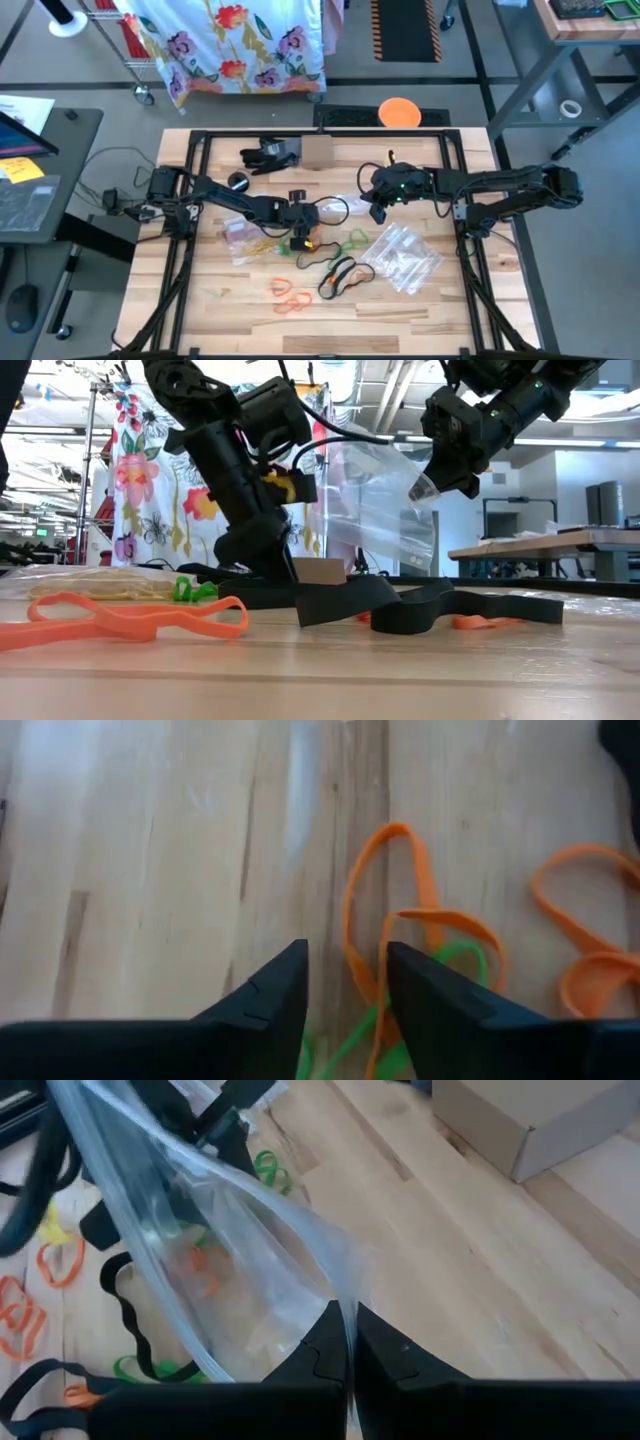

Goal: Sort rubber bands
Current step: Put the orange rubber band into the transparent zip bag

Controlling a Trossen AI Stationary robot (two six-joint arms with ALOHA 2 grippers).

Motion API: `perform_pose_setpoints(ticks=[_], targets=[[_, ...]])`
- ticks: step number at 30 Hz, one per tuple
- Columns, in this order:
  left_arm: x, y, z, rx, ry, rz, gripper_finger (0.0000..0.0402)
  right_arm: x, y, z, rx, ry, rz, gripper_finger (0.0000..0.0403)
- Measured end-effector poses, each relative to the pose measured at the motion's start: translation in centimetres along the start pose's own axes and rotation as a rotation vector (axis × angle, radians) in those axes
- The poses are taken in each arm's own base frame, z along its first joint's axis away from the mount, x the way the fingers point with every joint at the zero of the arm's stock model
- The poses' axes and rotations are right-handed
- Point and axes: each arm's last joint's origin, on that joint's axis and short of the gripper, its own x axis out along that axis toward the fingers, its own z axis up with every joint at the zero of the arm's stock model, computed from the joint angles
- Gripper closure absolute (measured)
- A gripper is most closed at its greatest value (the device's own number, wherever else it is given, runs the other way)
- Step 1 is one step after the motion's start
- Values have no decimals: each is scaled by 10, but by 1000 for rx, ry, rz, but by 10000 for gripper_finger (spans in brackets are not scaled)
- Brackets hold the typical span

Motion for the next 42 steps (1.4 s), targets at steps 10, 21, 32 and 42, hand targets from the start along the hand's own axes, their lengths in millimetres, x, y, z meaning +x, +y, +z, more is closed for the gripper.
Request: perform_pose_setpoints(ticks=[10,21,32,42], targets=[[-24,-3,28,65,-47,-26,393,0,0,0,-7,-1,-5,403],[-134,-36,47,130,-307,-13,401,0,-1,0,-7,4,-6,403],[-188,-63,68,91,-678,115,401,25,5,-3,96,65,-17,403],[-148,-42,80,54,-635,282,401,72,31,15,92,104,19,403]])
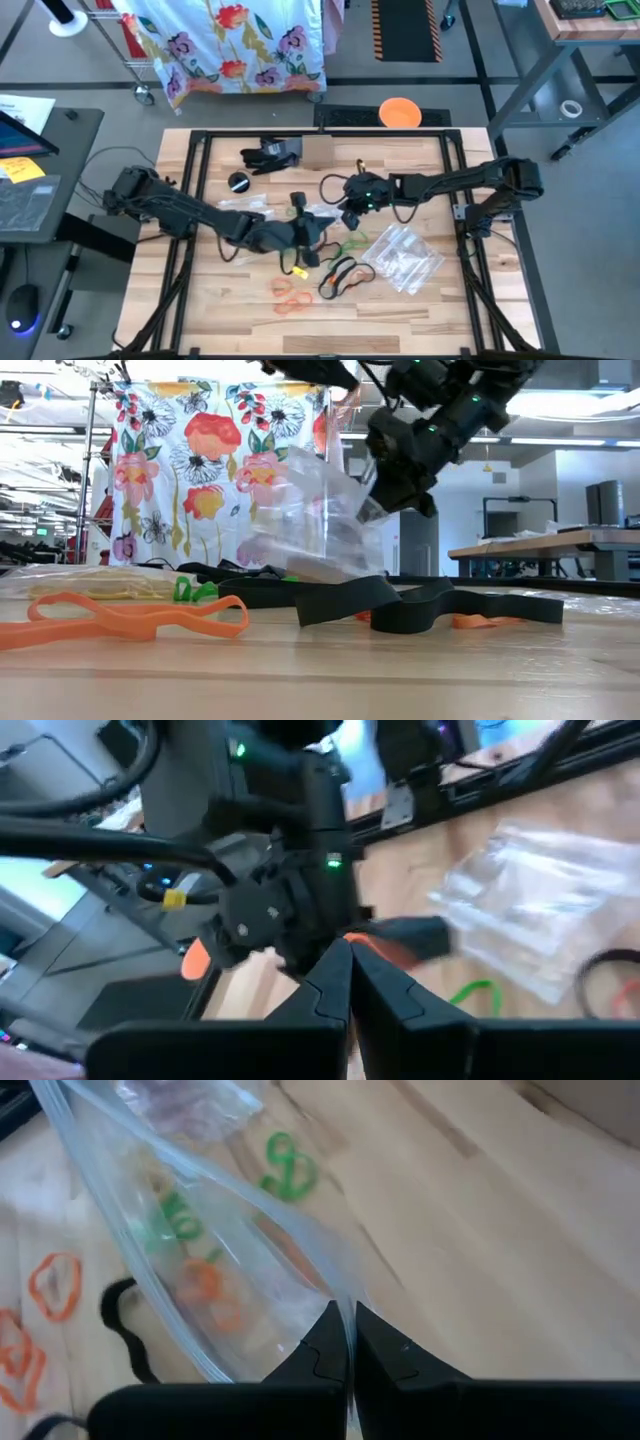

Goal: Sort rubber bands
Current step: Put the orange rubber band into the transparent zip bag

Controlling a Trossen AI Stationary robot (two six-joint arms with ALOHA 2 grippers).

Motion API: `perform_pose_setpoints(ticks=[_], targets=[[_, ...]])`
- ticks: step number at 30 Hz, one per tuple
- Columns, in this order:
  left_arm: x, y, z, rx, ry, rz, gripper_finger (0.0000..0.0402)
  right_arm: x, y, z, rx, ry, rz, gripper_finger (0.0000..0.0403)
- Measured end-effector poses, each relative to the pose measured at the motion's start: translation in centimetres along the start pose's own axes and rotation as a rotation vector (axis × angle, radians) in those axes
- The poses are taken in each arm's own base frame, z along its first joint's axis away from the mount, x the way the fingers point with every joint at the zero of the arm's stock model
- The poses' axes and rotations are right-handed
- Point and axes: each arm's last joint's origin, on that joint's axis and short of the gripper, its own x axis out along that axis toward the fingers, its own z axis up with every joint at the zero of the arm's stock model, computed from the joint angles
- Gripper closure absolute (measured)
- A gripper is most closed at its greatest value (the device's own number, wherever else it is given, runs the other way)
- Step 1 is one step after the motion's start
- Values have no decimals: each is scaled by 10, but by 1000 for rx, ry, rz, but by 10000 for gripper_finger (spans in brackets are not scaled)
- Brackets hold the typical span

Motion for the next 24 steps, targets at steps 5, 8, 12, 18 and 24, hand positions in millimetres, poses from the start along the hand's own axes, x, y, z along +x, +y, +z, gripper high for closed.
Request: perform_pose_setpoints(ticks=[5,8,12,18,24], targets=[[15,4,-11,13,51,32,401,10,25,6,-41,14,69,403],[17,5,-12,8,59,45,401,11,38,5,-67,21,98,403],[17,4,-16,18,93,38,401,7,45,4,-83,18,115,403],[16,3,-20,17,124,29,401,2,46,7,-89,4,116,403],[16,2,-25,30,163,17,401,3,36,10,-72,12,81,403]])
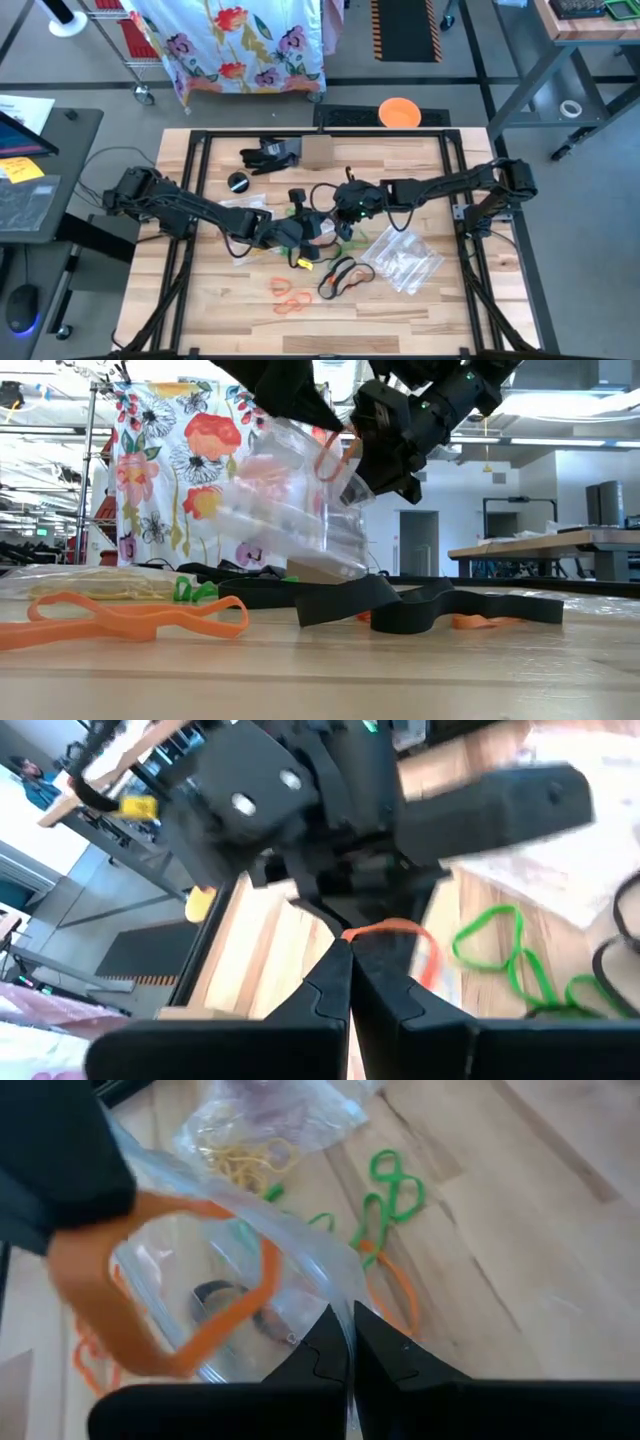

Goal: Sort rubber bands
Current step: Put the orange rubber band into the transparent zip bag

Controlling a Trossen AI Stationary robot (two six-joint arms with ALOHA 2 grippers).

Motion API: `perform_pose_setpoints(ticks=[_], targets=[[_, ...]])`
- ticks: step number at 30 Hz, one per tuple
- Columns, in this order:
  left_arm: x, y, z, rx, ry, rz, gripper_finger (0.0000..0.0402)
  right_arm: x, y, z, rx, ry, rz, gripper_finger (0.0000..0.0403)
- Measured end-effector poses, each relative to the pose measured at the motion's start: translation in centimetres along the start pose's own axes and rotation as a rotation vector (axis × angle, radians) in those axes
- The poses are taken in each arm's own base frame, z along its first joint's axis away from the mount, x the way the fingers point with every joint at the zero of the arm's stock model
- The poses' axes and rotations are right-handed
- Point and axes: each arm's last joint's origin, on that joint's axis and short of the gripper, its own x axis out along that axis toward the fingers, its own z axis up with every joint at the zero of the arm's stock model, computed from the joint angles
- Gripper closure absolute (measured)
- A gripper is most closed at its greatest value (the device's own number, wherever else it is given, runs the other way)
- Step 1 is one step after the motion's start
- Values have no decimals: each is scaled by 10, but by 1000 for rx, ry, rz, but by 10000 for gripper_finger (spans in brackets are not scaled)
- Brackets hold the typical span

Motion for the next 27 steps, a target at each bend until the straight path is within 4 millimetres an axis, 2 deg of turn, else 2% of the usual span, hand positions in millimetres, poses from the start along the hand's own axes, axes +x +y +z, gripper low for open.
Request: perform_pose_setpoints(ticks=[7,14,23,27], targets=[[0,-1,-6,3,51,-12,401,0,-13,3,28,10,-39,403],[0,-2,-11,11,90,-30,399,0,-10,1,22,13,-34,403],[0,-1,-8,-20,66,0,322,0,-8,0,17,22,-31,403],[-1,2,-7,-56,73,85,293,0,-11,-1,23,38,-44,403]])
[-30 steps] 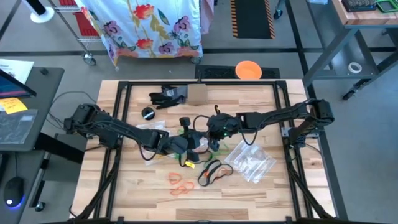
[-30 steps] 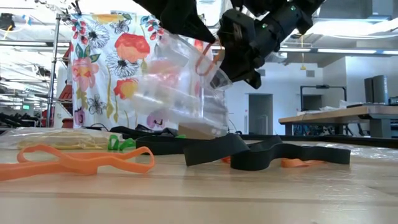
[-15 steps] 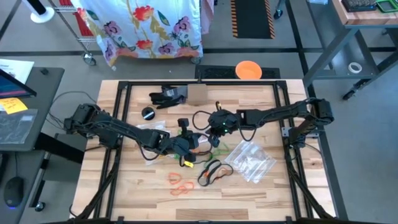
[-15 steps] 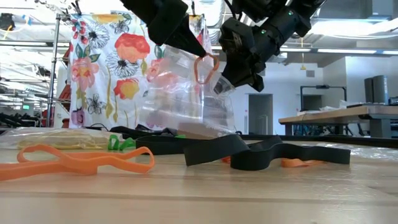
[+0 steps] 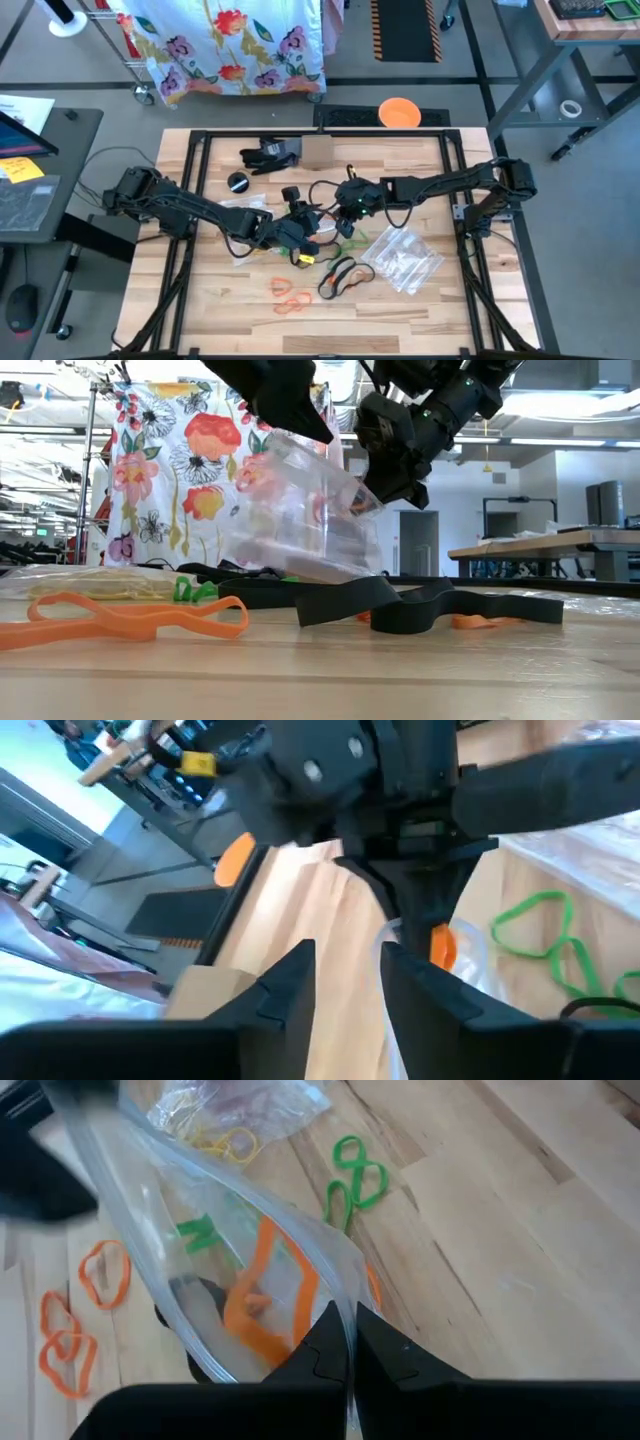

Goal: Sort rubber bands
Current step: Put the orange rubber band into the transparent zip bag

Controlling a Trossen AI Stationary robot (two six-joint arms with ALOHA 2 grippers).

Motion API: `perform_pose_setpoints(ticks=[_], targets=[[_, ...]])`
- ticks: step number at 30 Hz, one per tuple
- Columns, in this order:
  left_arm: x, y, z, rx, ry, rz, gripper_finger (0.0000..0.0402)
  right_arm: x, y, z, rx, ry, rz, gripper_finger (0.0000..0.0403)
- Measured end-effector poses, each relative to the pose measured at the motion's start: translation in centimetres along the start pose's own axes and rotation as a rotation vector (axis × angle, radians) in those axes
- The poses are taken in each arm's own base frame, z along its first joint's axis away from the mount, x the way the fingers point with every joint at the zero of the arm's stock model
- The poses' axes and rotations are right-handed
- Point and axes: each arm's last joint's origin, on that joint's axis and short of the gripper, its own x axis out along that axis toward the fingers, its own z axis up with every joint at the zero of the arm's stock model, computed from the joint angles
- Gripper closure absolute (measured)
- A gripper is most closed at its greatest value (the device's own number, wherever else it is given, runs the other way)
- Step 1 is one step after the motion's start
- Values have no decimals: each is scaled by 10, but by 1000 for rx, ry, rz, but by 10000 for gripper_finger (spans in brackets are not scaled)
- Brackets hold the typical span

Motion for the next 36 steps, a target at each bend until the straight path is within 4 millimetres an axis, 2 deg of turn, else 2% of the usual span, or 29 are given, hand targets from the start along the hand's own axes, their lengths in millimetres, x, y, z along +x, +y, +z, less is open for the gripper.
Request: perform_pose_setpoints(ticks=[3,6,9,12,16,20,24,29,36], targets=[[-11,0,5,16,-31,-4,289,-1,-9,-2,20,40,-47,403],[-28,-1,12,34,-74,-29,292,-7,-25,-2,46,63,-183,403],[-45,0,14,39,-90,-32,297,-17,-37,-4,74,42,-284,403],[-53,-3,9,58,-58,-67,298,-30,-45,-9,92,16,-293,403],[-51,-4,-1,63,17,-141,299,-52,-59,-20,144,47,-260,403],[-39,-1,-5,29,58,-131,299,-77,-73,-13,222,110,-175,403],[-28,6,-5,-1,69,-131,299,-94,-81,0,236,87,-194,403],[-17,9,-8,-11,96,-147,299,-97,-81,5,238,42,-182,403],[-14,10,-11,-2,113,-144,299,-90,-80,10,292,31,-147,403]])
